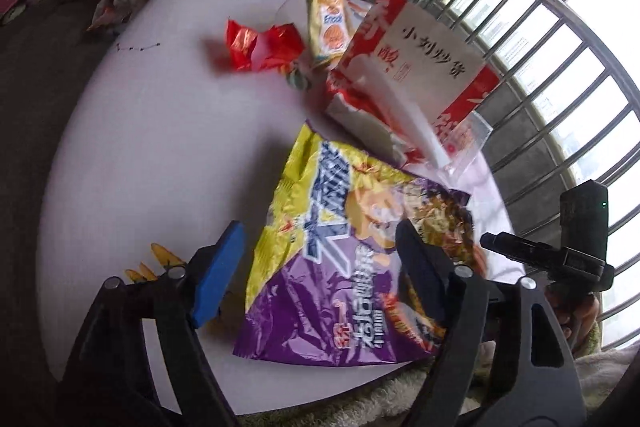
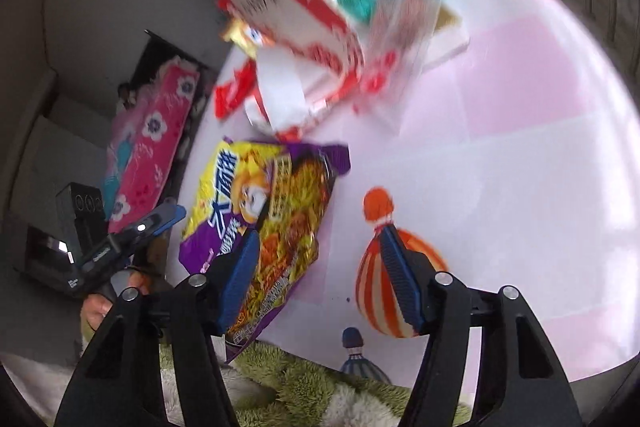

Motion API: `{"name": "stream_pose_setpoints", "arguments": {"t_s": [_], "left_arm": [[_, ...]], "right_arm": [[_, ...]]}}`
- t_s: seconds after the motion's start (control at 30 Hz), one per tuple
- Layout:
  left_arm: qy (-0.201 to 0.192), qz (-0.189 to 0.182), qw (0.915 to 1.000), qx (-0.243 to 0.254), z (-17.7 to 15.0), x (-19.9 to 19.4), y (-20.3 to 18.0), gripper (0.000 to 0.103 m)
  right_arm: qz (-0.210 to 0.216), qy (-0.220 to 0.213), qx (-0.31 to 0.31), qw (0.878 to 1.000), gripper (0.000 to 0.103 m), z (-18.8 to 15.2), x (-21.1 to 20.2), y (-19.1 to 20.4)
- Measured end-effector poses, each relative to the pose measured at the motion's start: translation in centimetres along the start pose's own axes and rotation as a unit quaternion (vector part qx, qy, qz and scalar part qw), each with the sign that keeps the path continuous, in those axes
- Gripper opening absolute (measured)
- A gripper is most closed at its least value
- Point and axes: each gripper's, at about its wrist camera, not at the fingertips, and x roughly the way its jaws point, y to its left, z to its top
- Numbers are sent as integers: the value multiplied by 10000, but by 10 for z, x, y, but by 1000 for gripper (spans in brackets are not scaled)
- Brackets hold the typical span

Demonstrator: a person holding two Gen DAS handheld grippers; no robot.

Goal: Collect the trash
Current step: 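Return to the table and grasp the purple noodle bag with the right tool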

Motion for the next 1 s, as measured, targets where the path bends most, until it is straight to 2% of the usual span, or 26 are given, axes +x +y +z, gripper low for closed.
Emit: {"name": "stream_pose_setpoints", "arguments": {"t_s": [0.1,0.23,0.37,0.47,0.6,0.67,0.77,0.83,0.87,1.0], "left_arm": [[206,6,9998,0,-1,15,5,59],[409,-346,9985,-75,3,29,7,49],[472,-634,9967,-165,3,33,14,44],[450,-792,9954,-303,5,33,23,44],[468,-1056,9915,-601,12,36,34,45],[574,-1393,9855,-777,14,41,38,45],[771,-1921,9719,-1123,12,50,42,45],[771,-2108,9667,-1230,10,49,43,44],[763,-2306,9610,-1320,9,48,44,44],[667,-3482,9208,-1624,7,41,46,42]], "right_arm": [[-15,233,135,9996,53,-4,18,3],[-133,296,152,9994,36,-3,31,8],[-249,354,192,9989,18,1,38,15],[-264,384,125,9988,16,1,36,18],[-464,363,-348,9977,14,1,38,31],[-531,366,-527,9965,12,0,41,36],[-586,344,-652,9956,10,2,40,38],[-573,329,-655,9957,10,2,40,38],[-555,323,-641,9959,9,2,40,37],[-527,294,-667,9959,8,2,39,34]]}}
